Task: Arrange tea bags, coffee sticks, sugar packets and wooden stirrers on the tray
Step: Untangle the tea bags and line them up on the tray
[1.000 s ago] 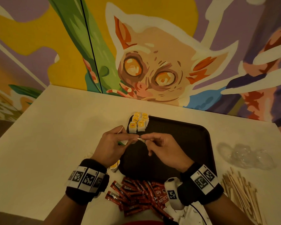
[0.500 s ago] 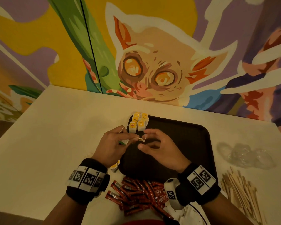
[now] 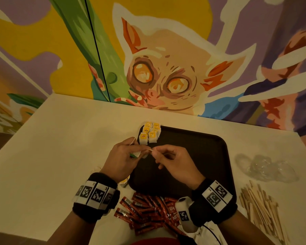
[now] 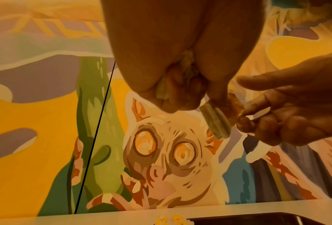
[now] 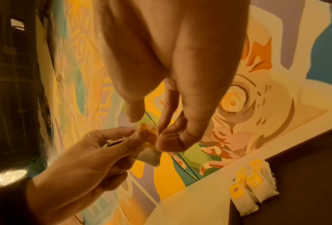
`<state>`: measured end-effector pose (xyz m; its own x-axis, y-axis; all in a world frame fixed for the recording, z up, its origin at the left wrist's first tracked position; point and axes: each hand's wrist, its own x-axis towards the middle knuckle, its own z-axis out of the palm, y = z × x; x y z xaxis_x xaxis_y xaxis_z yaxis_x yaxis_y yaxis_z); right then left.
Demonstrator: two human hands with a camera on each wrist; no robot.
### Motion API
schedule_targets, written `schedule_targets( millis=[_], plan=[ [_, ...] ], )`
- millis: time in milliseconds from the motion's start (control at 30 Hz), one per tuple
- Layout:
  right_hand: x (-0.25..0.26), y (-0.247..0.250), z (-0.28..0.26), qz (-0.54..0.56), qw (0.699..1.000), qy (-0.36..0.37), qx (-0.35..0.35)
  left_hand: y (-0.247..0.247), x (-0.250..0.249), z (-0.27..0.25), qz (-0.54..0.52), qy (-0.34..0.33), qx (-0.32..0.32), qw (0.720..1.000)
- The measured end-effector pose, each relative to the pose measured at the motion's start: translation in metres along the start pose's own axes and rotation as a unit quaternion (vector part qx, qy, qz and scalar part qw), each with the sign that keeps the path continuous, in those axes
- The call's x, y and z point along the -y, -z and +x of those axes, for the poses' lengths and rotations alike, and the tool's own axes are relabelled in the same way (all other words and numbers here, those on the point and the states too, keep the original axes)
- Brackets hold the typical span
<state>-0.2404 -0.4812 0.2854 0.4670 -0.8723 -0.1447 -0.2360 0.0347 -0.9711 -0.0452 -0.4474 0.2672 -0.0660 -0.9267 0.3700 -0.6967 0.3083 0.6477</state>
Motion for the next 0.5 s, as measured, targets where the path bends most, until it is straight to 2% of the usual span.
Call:
schedule_targets(
  millis=[300,500],
  plan=[
    [0.0003,0.0029,-0.001,0.021,0.998,0.022,-0.047,-0.0001,0.0011,-0.0001,-0.008,0.009,0.008,1.0],
    [0.0003,0.0053,0.0023,0.047,0.996,0.04,-0.068,-0.002,-0.0027,-0.0017,-0.06,0.023,0.004,0.998]
  ],
)
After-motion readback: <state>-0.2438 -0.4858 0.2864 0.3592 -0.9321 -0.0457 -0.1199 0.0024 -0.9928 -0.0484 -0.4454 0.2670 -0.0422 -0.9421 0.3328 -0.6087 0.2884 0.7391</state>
